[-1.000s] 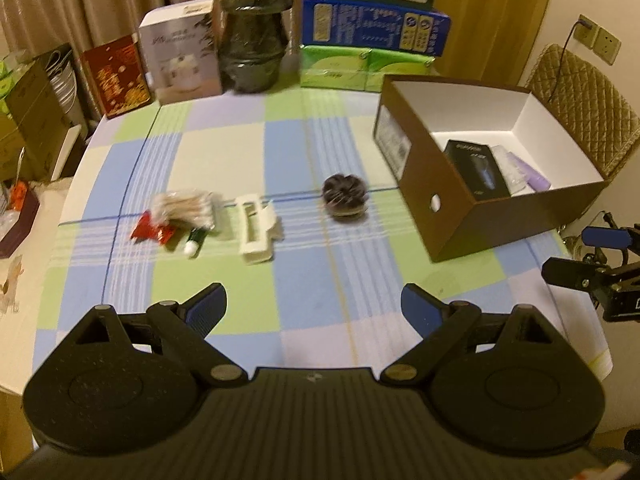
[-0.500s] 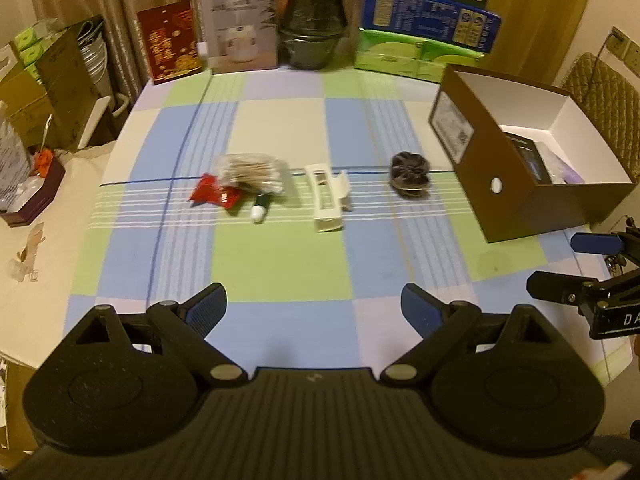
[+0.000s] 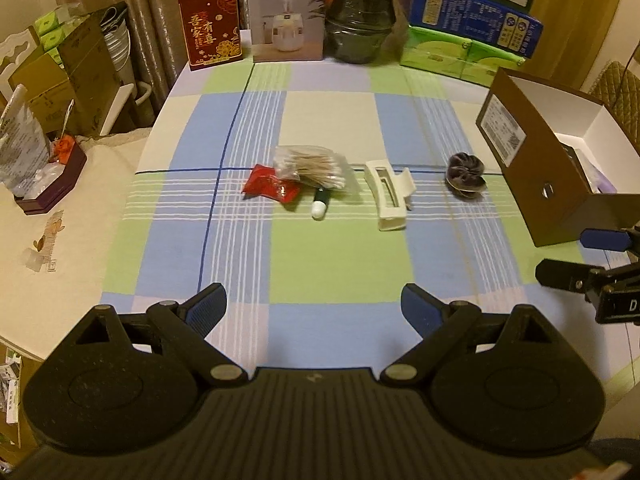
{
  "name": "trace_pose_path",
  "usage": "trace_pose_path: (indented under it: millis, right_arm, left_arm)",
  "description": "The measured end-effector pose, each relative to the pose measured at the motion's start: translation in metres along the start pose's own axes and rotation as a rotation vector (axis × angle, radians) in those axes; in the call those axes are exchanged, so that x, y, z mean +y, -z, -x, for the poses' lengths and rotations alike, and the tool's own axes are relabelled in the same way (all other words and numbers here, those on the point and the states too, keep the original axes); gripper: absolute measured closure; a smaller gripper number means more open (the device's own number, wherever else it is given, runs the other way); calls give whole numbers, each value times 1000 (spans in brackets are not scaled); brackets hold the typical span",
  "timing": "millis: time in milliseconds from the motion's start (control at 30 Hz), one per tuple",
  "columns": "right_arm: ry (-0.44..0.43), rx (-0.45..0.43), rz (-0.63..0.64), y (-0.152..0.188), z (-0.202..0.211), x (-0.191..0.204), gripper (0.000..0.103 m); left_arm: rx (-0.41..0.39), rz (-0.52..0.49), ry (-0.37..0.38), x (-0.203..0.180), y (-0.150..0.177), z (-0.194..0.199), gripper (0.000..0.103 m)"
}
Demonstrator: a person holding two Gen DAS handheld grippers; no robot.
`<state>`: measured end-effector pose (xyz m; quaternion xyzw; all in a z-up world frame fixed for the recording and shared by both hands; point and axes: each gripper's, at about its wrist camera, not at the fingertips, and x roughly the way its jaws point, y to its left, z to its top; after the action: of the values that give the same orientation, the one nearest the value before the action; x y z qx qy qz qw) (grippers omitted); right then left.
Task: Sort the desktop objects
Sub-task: 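Grasp the bag of cotton swabs with the left tool while the right tool grasps the brown scrunchie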
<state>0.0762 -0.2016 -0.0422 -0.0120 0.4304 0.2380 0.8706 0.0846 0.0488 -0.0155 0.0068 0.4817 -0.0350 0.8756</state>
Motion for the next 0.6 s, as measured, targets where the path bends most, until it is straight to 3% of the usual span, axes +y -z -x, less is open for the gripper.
trace_pose_path:
  millis: [200, 333, 433, 600]
  right_arm:
    - [76, -56, -72, -15, -26, 1, 4]
    - [109, -81, -74, -24, -45, 5, 23]
    - [139, -83, -58, -30, -63, 6, 32]
    - [165, -70, -36, -35, -86, 4, 35]
  left_arm:
    - [-22, -15, -7, 13, -16, -20, 11]
    - [-43, -37, 4, 21, -32, -37, 11]
    - [-72, -88, 19, 26, -47, -52, 11]
    - [-102, -233, 50, 29, -69, -76, 11]
